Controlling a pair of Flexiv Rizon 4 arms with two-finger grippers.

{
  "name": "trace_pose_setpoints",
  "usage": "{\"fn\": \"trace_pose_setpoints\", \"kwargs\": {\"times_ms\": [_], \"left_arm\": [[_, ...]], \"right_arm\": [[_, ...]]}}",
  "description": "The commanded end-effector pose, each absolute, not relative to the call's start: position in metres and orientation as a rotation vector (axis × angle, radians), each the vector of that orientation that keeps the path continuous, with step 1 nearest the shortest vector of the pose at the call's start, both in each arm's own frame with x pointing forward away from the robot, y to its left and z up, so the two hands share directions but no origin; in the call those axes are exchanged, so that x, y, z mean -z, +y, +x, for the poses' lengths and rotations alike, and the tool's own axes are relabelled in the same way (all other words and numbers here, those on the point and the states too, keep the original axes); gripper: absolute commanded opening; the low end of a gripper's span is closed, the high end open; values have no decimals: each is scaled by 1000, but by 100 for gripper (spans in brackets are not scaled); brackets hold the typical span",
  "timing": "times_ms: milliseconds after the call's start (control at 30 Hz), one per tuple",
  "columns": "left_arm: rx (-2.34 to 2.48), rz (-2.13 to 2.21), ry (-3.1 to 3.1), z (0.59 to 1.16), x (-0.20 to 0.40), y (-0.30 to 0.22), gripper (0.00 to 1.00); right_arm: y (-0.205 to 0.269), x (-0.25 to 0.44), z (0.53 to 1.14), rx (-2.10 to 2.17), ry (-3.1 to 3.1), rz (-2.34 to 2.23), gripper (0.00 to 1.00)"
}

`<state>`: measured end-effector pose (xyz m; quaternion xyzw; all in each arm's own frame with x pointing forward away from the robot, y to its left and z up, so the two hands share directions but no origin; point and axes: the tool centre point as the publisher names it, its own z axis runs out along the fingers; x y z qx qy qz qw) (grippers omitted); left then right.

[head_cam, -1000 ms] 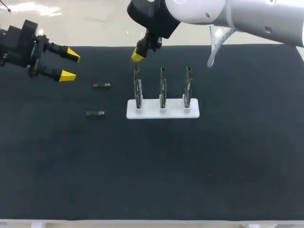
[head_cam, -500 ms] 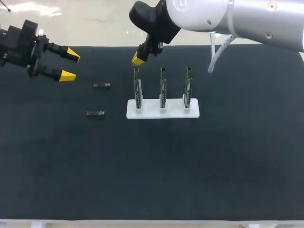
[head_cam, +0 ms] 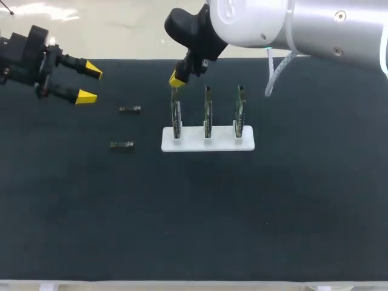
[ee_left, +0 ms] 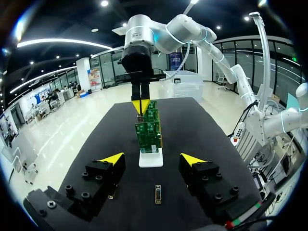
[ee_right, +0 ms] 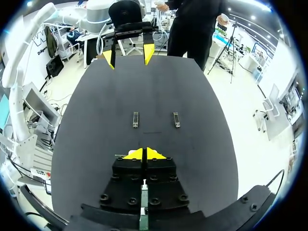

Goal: Pick up the optical module with the left hand, and insert it into the network port with the right hand.

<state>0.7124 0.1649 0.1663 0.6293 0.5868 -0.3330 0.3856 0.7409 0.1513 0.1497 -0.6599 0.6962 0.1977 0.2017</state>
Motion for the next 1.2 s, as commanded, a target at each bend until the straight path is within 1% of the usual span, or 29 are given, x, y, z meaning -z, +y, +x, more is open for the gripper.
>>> {"fn": "trace_pose_setpoints", "kwargs": {"times_ms": [33,667,967,1200], "left_arm": [[843,1603,1498,711,-167,164,100],[843,1603,1498,711,-167,164,100],[843,1603,1498,711,-167,164,100],[843,1603,1498,711,-167,164,100]], "right_arm": [[152,-146,743,-553,1944,-1848,0],[154,-133,741,-550,1951,-1848,0],[146,-165,742,-487,1956,-1818,0],[126,-185,741,-548,1961,-1801,0]]}}
